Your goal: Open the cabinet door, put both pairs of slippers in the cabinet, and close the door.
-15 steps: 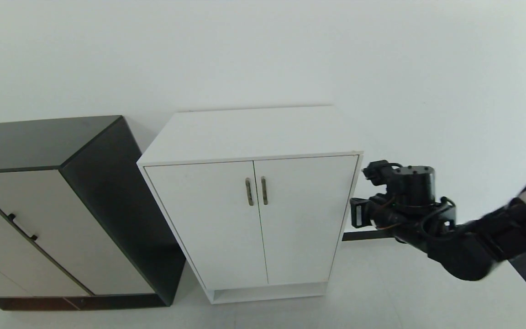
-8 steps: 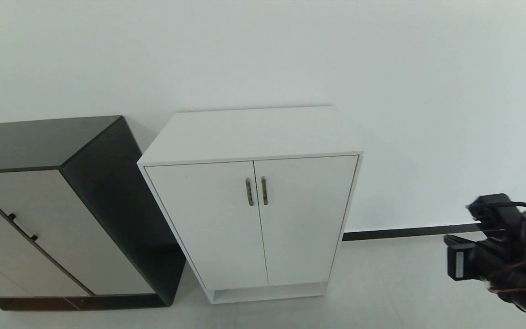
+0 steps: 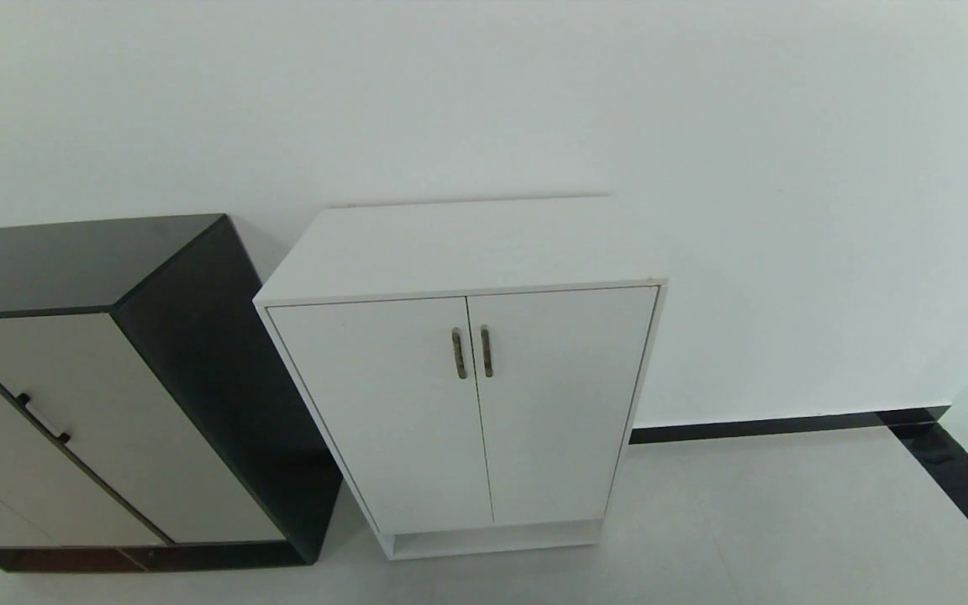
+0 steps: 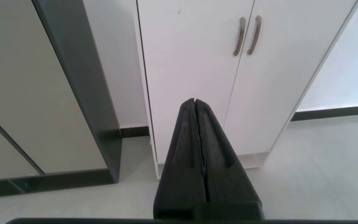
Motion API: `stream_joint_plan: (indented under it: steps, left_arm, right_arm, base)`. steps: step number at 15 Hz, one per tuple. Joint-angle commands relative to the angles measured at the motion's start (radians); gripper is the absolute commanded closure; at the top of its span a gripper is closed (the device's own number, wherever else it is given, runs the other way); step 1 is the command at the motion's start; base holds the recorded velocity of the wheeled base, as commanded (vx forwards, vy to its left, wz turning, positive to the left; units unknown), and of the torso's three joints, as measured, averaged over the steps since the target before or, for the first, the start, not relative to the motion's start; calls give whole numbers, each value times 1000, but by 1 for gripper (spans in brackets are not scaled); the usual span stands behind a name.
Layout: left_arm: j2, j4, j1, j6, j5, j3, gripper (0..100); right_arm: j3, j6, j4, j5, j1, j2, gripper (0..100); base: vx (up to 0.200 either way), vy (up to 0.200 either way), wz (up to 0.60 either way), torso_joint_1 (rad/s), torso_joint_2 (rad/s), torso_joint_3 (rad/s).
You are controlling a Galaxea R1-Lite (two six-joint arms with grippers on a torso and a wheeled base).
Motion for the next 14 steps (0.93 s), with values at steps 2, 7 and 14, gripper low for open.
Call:
stream_joint_plan:
  steps: [2,7,14]
  left_arm:
    - [1,0,0,-2,0,0,100]
    - [1,0,0,0,0,0,100]
    - [1,0,0,-3,2,0,100]
  right_arm:
    - [28,-6,214,94,1,-276,100]
    - [26,-1,214,91,-182,-446,100]
    - [28,6,214,91,-266,-675,100]
  base:
    - [0,0,0,0,0,0]
    - [0,0,0,0,0,0]
    - [0,0,0,0,0,0]
